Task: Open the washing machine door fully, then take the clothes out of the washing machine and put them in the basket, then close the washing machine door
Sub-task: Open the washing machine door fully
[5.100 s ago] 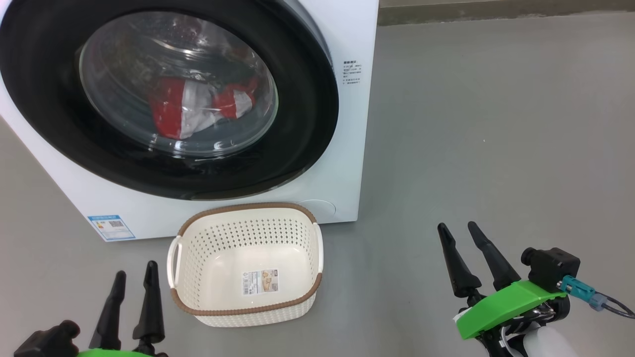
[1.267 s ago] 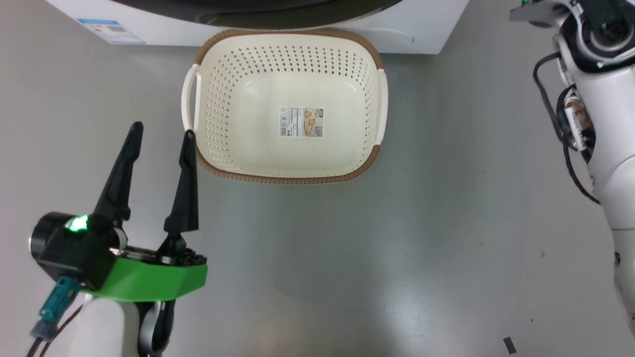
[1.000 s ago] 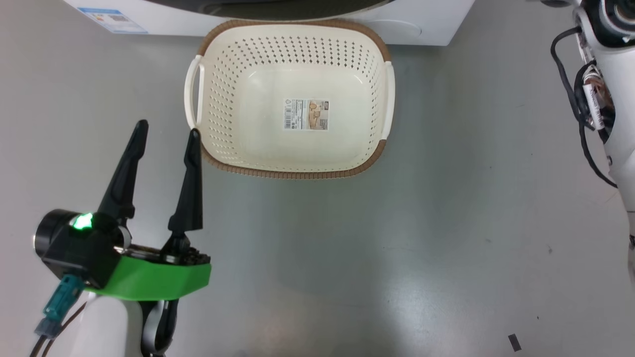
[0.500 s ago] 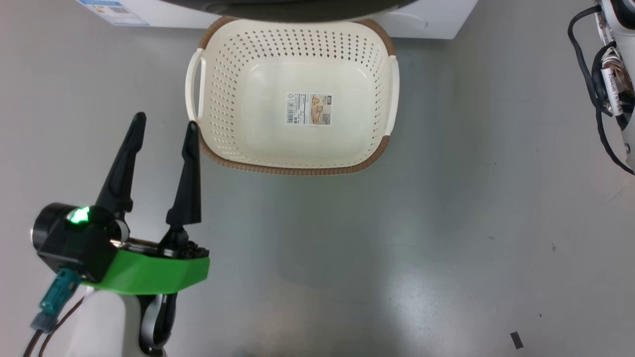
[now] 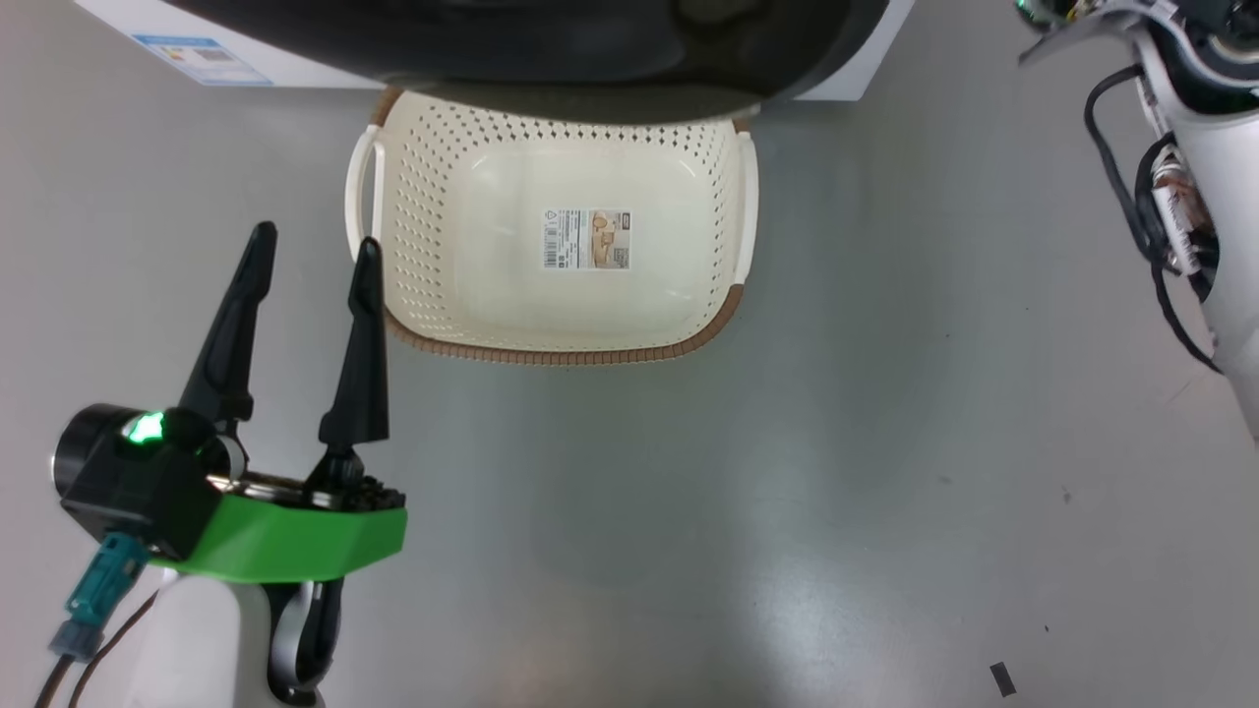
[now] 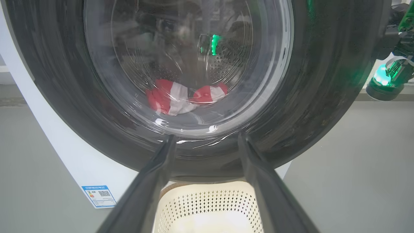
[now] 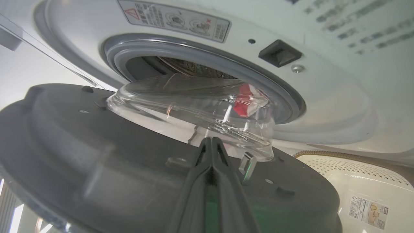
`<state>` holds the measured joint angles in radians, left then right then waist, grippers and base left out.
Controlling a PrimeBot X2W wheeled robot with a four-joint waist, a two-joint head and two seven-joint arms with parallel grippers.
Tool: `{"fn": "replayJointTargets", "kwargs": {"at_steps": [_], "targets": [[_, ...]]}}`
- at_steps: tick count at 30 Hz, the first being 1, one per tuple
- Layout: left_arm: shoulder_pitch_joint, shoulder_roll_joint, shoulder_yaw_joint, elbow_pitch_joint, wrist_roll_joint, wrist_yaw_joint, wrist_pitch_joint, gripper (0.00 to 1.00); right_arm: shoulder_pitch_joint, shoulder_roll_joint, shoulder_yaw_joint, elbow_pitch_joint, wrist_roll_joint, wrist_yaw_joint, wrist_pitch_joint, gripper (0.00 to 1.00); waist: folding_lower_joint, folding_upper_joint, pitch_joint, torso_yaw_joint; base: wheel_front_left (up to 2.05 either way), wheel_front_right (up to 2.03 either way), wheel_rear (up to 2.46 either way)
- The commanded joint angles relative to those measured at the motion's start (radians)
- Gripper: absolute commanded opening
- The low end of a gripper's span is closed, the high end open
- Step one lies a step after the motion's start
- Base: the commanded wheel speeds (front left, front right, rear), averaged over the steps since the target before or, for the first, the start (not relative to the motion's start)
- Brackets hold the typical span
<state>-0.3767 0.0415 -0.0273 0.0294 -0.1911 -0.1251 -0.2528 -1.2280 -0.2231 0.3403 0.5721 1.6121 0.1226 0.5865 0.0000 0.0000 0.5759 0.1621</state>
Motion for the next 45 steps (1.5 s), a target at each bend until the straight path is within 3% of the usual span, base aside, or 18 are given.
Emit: {"fn": "replayJointTargets", "kwargs": {"at_steps": [1, 16, 21, 24, 25, 26, 27, 33, 40, 41, 44, 45], "targets": [[0.007, 0.029, 0.038, -0.022, 0.001, -0.006, -0.009, 1.0, 0.027, 0.033, 0.017, -0.04, 0.012, 0.008, 0.019, 0.0, 0.0, 0.0, -0.008, -0.005, 0.0, 0.0, 0.0], [0.039, 0.035, 0.054, -0.022, 0.009, -0.006, -0.009, 1.0, 0.118, 0.042, 0.029, -0.066, 0.016, 0.008, 0.07, 0.0, 0.0, 0.0, -0.074, -0.022, 0.0, 0.0, 0.0], [0.041, 0.039, 0.06, -0.028, 0.011, -0.006, -0.009, 1.0, 0.134, 0.051, 0.024, -0.04, -0.023, 0.008, 0.004, 0.0, 0.0, 0.0, -0.073, -0.027, 0.0, 0.0, 0.0], [0.041, 0.038, 0.063, -0.027, 0.013, -0.006, -0.009, 1.0, 0.144, 0.057, 0.011, -0.023, -0.068, 0.008, -0.093, 0.0, 0.0, 0.0, -0.075, -0.028, 0.0, 0.0, 0.0], [0.042, 0.038, 0.061, -0.026, 0.013, -0.006, -0.009, 1.0, 0.148, 0.06, 0.002, -0.016, -0.086, 0.008, -0.143, 0.11, 0.0, 0.0, -0.078, -0.027, 0.0, 0.0, 0.0], [0.042, 0.037, 0.06, -0.025, 0.012, -0.006, -0.009, 1.0, 0.154, 0.064, -0.007, -0.013, -0.101, 0.008, -0.191, 0.32, 0.0, 0.0, -0.08, -0.027, 0.0, 0.0, 0.0], [0.043, 0.036, 0.059, -0.023, 0.01, -0.006, -0.009, 1.0, 0.161, 0.068, -0.014, -0.013, -0.116, 0.008, -0.236, 0.45, 0.0, 0.0, -0.083, -0.027, 0.0, 0.0, 0.0], [0.047, 0.031, 0.06, -0.017, 0.007, -0.006, -0.009, 1.0, 0.247, 0.035, 0.037, -0.072, -0.298, 0.008, -0.515, 0.8, 0.0, 0.0, -0.1, -0.032, 0.0, 0.0, 0.0], [0.056, 0.026, 0.071, -0.014, 0.006, -0.006, -0.009, 1.0, 0.381, -0.022, 0.153, -0.082, -0.532, 0.008, -0.811, 0.89, 0.0, 0.0, -0.119, -0.036, 0.0, 0.0, 0.0], [0.061, 0.025, 0.078, -0.014, 0.006, -0.006, -0.009, 1.0, 0.415, -0.026, 0.154, -0.083, -0.601, 0.008, -0.84, 0.98, 0.0, 0.0, -0.124, -0.04, 0.0, 0.0, 0.0], [0.068, 0.023, 0.088, -0.016, 0.006, -0.006, -0.009, 1.0, 0.472, -0.008, 0.053, -0.12, -0.757, 0.008, -0.847, 1.0, 0.0, 0.0, -0.127, -0.048, 0.0, 0.0, 0.0], [0.068, 0.023, 0.088, -0.016, 0.006, -0.006, -0.009, 1.0, 0.472, -0.008, 0.053, -0.12, -0.757, 0.008, -0.847, 1.0, 0.0, 0.0, -0.127, -0.048, 0.0, 0.0, 0.0]]}}
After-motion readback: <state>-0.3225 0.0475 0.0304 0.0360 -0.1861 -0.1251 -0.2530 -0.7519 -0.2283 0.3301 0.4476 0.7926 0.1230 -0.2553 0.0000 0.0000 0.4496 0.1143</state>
